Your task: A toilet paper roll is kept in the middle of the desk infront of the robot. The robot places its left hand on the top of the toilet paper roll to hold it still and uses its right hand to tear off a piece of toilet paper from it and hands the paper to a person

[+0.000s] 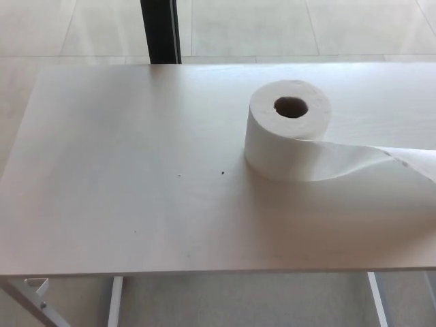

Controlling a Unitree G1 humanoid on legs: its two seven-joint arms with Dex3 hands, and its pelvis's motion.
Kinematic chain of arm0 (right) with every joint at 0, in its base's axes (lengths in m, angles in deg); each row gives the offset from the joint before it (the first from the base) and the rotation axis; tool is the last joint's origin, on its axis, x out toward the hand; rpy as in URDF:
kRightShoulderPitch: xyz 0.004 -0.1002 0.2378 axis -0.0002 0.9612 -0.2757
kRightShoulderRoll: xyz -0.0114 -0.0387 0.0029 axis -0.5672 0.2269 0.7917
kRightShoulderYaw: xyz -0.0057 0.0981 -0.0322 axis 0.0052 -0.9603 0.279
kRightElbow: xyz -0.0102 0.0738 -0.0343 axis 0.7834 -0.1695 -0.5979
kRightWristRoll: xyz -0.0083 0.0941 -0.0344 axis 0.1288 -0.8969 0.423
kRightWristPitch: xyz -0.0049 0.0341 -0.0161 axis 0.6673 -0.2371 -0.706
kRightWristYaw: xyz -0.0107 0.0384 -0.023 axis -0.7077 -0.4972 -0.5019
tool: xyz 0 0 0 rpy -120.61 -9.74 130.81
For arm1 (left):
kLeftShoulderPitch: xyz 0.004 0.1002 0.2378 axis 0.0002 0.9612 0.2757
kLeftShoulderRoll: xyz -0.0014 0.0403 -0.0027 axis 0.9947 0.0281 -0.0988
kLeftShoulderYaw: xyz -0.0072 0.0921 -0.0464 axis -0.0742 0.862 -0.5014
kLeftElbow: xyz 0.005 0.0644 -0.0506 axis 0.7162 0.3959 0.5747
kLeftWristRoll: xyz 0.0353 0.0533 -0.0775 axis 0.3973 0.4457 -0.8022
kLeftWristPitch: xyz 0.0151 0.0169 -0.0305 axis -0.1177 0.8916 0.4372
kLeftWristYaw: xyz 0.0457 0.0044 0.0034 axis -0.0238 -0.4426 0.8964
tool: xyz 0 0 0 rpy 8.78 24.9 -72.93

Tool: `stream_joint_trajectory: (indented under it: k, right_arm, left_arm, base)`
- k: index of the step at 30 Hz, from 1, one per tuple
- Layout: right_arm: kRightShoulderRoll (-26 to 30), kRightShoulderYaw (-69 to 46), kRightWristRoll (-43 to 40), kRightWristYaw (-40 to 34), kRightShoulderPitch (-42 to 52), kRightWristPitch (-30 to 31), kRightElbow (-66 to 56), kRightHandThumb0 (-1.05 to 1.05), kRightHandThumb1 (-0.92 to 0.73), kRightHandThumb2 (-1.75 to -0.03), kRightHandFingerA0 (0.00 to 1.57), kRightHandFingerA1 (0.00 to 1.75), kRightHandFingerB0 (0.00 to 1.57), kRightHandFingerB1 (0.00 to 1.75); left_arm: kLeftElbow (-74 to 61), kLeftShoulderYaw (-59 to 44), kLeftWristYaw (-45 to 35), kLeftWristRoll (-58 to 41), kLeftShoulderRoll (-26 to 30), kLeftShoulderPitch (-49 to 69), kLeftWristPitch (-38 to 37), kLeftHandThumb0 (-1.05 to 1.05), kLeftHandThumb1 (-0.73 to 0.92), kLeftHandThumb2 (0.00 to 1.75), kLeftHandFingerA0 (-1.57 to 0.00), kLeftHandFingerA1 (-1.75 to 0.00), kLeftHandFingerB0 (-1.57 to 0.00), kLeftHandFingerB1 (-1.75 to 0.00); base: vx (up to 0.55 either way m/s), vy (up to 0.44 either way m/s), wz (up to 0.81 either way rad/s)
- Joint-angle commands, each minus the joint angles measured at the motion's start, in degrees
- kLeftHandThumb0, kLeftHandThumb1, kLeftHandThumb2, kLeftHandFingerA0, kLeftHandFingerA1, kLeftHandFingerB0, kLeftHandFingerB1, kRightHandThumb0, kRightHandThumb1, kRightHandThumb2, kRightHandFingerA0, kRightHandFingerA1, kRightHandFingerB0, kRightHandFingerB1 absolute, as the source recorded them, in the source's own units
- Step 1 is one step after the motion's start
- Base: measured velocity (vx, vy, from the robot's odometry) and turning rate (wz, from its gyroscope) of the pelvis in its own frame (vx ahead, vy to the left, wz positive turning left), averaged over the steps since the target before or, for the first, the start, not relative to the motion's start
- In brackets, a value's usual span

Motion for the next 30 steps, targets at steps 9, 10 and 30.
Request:
stream_joint_trajectory:
  k: [9,10,30]
  right_arm:
    - [-0.1,-24.7,-19.4,-2.5,-8.4,2.9,-0.2,-0.63,-0.73,-0.64,0.32,0.95,0.11,0.22]
    - [0.2,-25.8,-19.8,-2.8,-9.6,1.9,0.7,-0.63,-0.73,-0.64,0.32,0.95,0.11,0.22]
    - [5.3,-15.6,-11.0,-9.8,-35.5,7.4,-51.8,-0.71,-0.68,-0.61,0.32,0.53,0.28,0.35]
  left_arm:
    - [5.8,-28.1,-7.3,-21.8,3.7,-7.8,0.3,-0.77,0.36,0.64,-0.8,-1.06,-0.71,-0.96]
    - [5.6,-29.3,-7.2,-22.2,4.2,-8.6,0.5,-0.77,0.36,0.64,-0.8,-1.06,-0.71,-0.96]
    - [-63.3,0.6,6.7,-6.9,4.2,-64.9,17.2,-0.48,0.78,0.63,-0.36,-0.55,-0.22,-0.45]
  base:
    - [0.0,0.0,0.0]
    - [0.0,0.0,0.0]
    - [0.0,0.0,0.0]
